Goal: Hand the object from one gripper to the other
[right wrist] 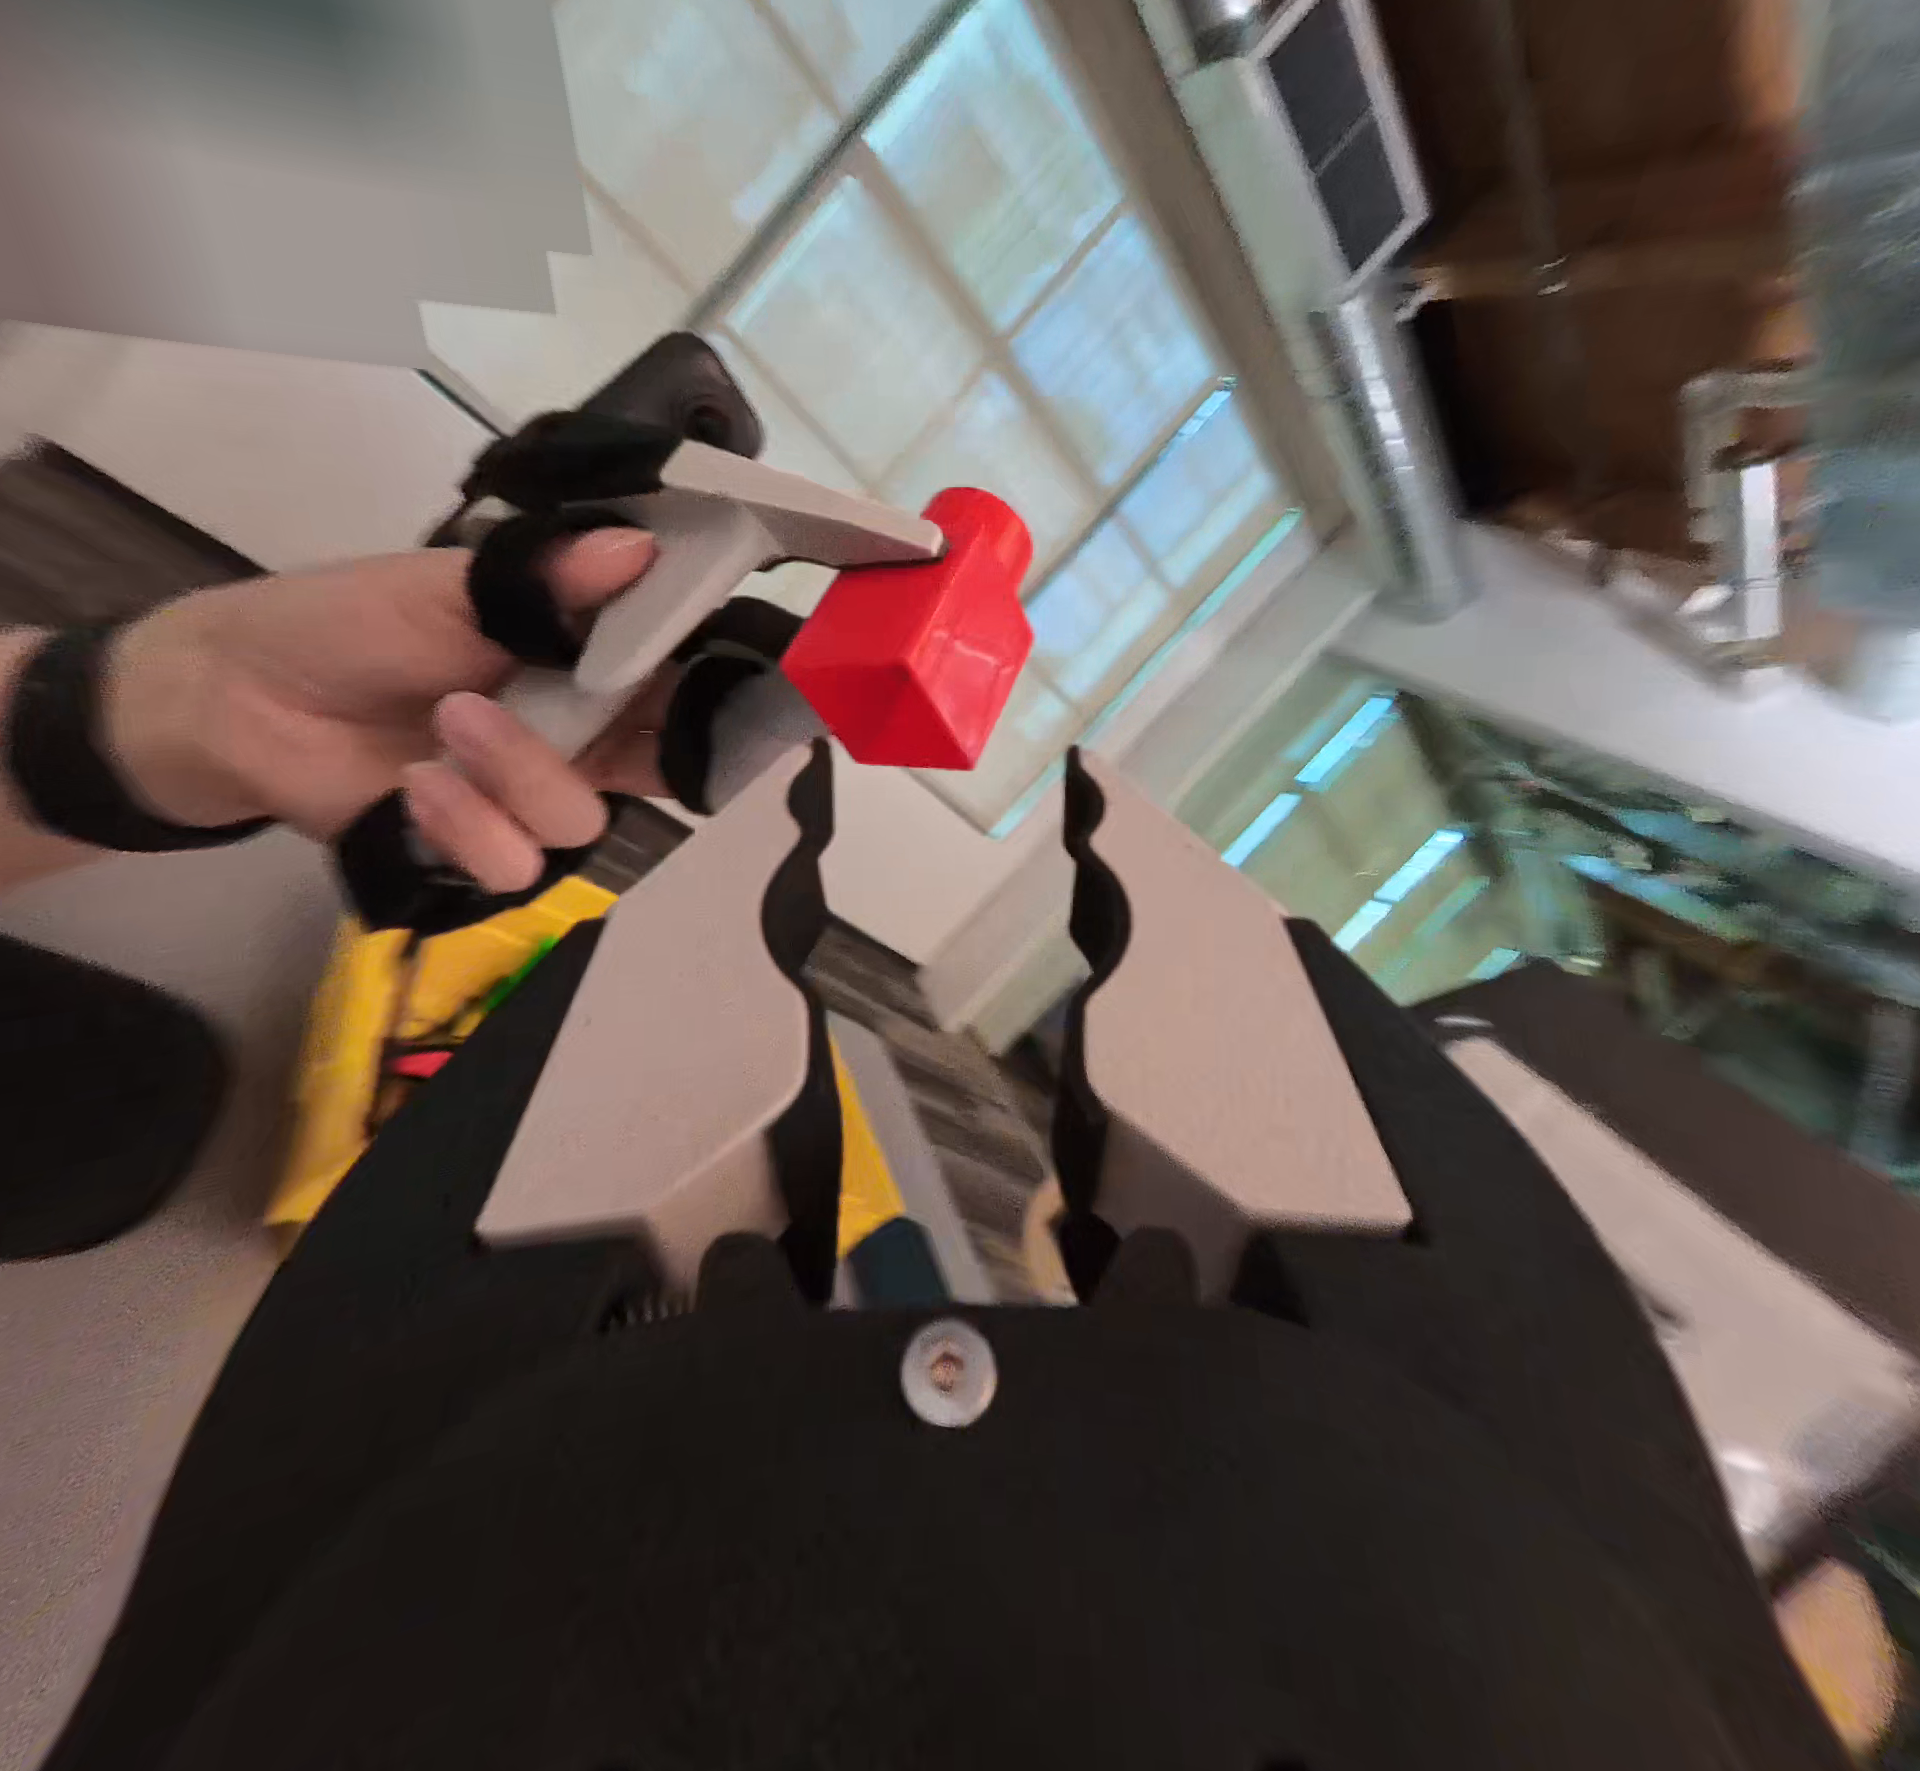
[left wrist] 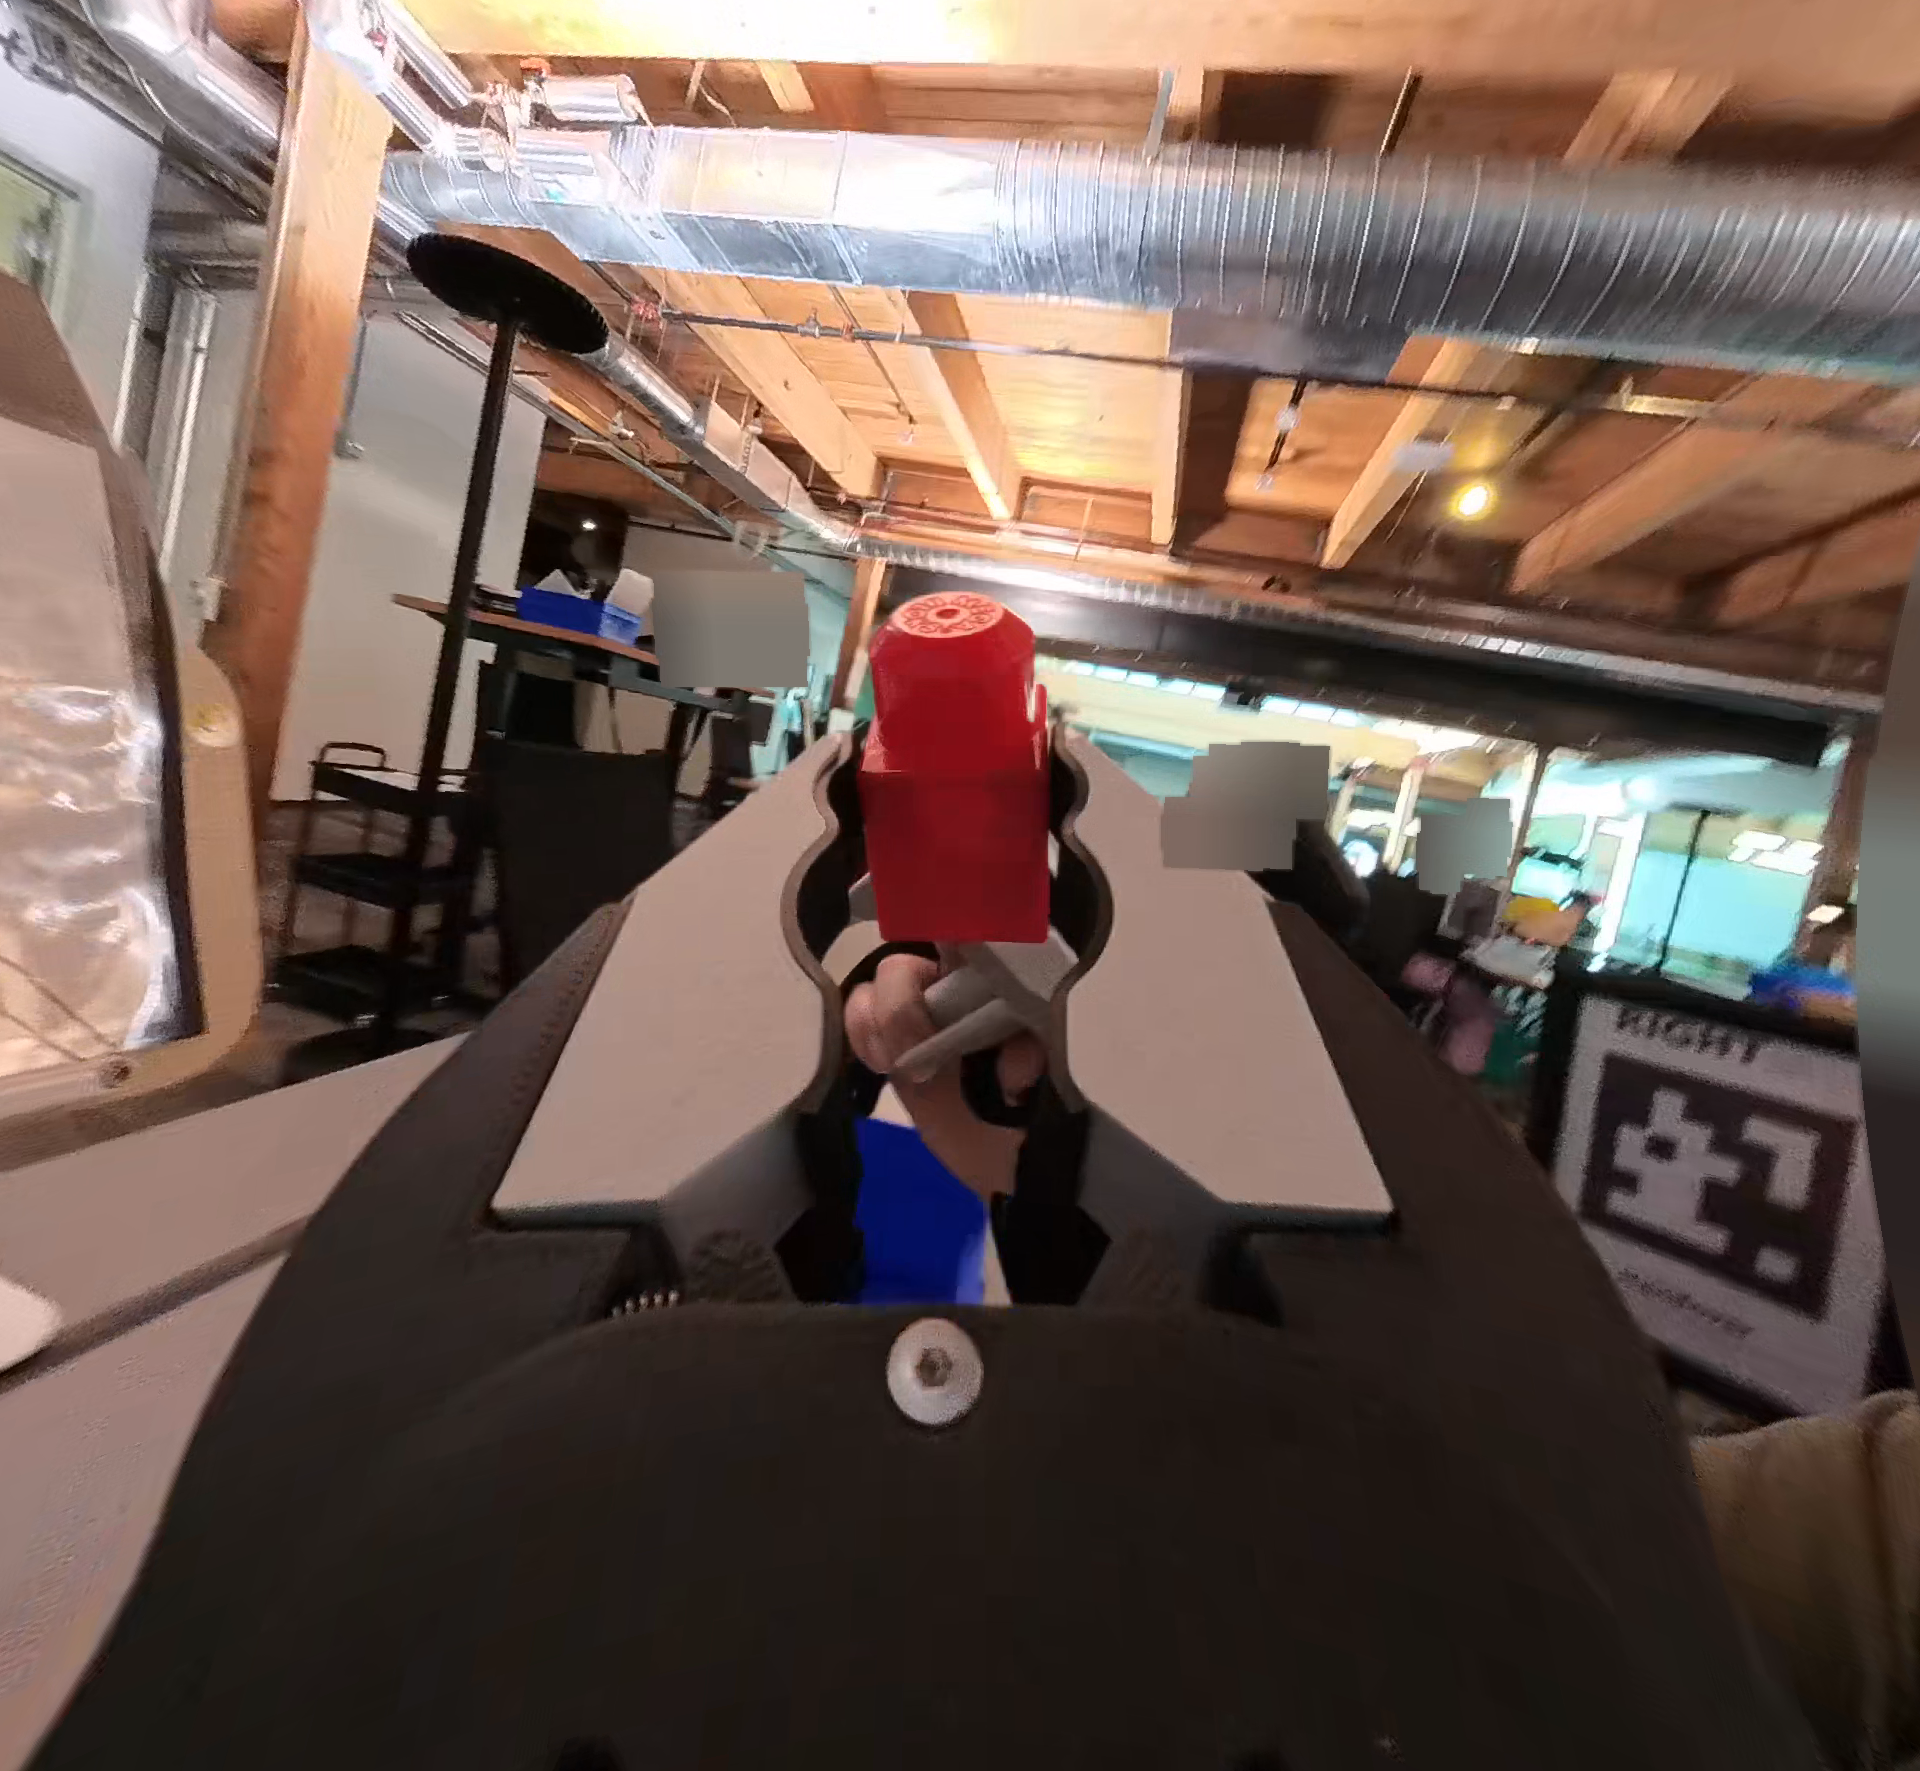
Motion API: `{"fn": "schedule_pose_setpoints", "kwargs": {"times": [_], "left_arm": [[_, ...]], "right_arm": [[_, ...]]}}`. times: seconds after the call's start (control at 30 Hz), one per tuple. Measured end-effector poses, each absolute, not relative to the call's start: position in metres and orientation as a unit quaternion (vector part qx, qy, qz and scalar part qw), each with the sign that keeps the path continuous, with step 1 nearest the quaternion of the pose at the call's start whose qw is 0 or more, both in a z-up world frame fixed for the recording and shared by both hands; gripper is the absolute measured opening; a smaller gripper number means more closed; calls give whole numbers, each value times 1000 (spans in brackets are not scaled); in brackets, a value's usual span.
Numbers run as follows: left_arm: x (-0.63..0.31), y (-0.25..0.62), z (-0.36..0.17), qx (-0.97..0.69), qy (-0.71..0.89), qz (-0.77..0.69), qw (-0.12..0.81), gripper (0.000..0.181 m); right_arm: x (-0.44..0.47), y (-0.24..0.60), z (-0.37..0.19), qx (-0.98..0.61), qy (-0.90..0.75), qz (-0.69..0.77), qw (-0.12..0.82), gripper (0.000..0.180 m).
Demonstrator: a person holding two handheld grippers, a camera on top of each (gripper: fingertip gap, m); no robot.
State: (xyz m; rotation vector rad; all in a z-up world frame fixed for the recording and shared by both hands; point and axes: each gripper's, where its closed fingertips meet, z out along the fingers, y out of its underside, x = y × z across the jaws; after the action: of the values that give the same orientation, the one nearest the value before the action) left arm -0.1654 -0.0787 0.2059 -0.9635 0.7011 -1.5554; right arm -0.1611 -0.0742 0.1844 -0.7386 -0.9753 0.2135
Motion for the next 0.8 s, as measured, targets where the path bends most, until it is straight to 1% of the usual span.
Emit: {"fn": "schedule_pose_setpoints", "kwargs": {"times": [0.1,0.17,0.2,0.3,0.4,0.47,0.53,0.57,0.6,0.63,0.67,0.73,0.8], "left_arm": [[-166,-78,206,-407,270,-700,521,34],[-167,-75,206,-405,254,-715,510,34],[-168,-74,206,-406,249,-721,503,34],[-171,-65,204,-417,229,-724,501,33],[-166,-68,201,-418,245,-725,490,33],[-161,-74,199,-418,262,-729,474,34],[-157,-76,196,-419,270,-731,467,34],[-157,-77,197,-415,271,-735,462,34],[-157,-77,198,-410,272,-740,459,43],[-158,-77,200,-408,273,-738,463,55],[-158,-74,200,-409,280,-726,478,63],[-162,-66,201,-408,299,-672,541,72],[-166,-59,201,-396,331,-584,626,73]], "right_arm": [[-163,-64,186,-361,-433,29,825,33],[-164,-64,188,-357,-424,8,832,24],[-164,-64,188,-357,-420,3,835,24],[-169,-66,186,-348,-424,10,836,22],[-171,-67,187,-350,-418,32,838,21],[-167,-60,188,-369,-400,27,839,17],[-164,-61,189,-369,-395,30,841,9],[-163,-61,189,-374,-392,42,839,8],[-160,-61,191,-388,-383,67,836,7],[-157,-60,193,-405,-371,105,829,7],[-152,-59,195,-420,-355,158,820,7],[-142,-58,199,-454,-315,293,780,7],[-129,-52,199,-488,-267,439,706,7]]}}
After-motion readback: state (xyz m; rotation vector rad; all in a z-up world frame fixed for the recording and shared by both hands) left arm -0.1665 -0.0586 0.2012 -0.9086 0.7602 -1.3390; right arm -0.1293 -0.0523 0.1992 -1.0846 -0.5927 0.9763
